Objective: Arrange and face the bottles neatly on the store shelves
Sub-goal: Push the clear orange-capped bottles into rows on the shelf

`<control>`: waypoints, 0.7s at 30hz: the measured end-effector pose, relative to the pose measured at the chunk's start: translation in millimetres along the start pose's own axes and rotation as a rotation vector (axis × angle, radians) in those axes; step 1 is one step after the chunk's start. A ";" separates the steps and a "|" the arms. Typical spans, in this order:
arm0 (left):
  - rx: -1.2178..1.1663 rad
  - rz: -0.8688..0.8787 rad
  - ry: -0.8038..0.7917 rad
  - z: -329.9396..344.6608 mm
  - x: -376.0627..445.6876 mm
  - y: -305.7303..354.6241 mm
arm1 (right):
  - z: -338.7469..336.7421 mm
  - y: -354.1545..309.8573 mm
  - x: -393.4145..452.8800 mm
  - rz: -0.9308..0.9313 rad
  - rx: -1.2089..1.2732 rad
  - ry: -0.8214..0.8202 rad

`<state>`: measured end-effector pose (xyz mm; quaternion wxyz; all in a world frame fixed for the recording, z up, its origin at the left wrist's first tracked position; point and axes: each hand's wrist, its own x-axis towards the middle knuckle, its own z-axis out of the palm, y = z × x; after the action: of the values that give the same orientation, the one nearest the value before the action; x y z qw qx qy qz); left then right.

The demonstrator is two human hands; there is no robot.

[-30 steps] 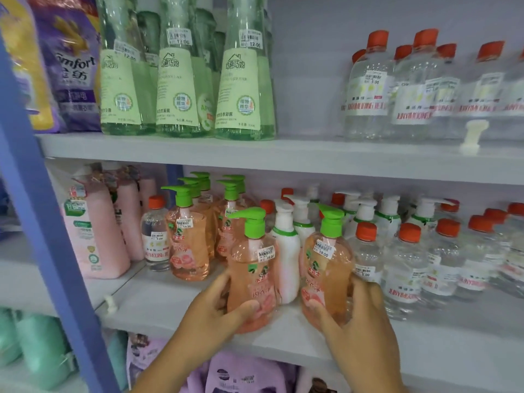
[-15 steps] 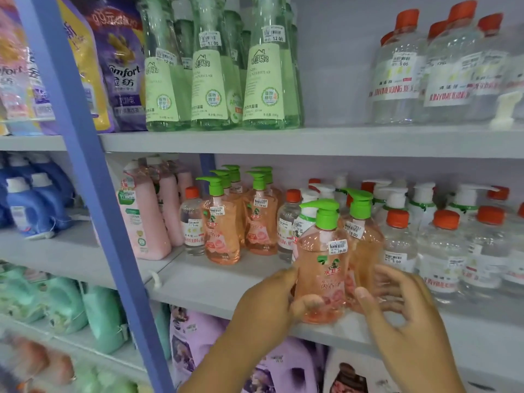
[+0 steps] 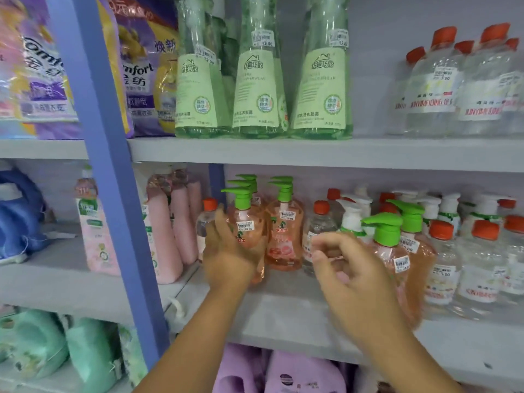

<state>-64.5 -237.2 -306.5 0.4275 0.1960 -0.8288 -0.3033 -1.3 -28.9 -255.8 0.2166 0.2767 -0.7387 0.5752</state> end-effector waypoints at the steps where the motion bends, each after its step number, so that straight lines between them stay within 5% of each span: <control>1: -0.004 0.005 0.011 2.2 2.7 -2.4 | 11.5 -5.7 16.2 0.050 0.008 -0.008; 6: -0.081 0.048 0.001 -29.3 -8.9 -19.1 | 63.1 -13.0 96.2 0.235 -0.235 -0.039; 14: -0.052 0.157 -0.077 -55.2 -18.3 -45.4 | 104.5 -35.6 141.4 0.168 -0.434 -0.327; 19: -0.043 0.198 -0.128 -32.4 -2.2 -38.4 | 77.8 -44.6 83.5 0.114 -0.294 -0.093; 21: -0.065 0.227 -0.145 -22.7 0.8 -39.2 | 51.6 -49.6 43.4 -0.039 -0.282 0.111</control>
<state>-43.5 -274.3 -322.1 0.4043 0.0644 -0.8640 -0.2932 -1.4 -95.1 -204.5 0.3052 0.2256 -0.7934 0.4759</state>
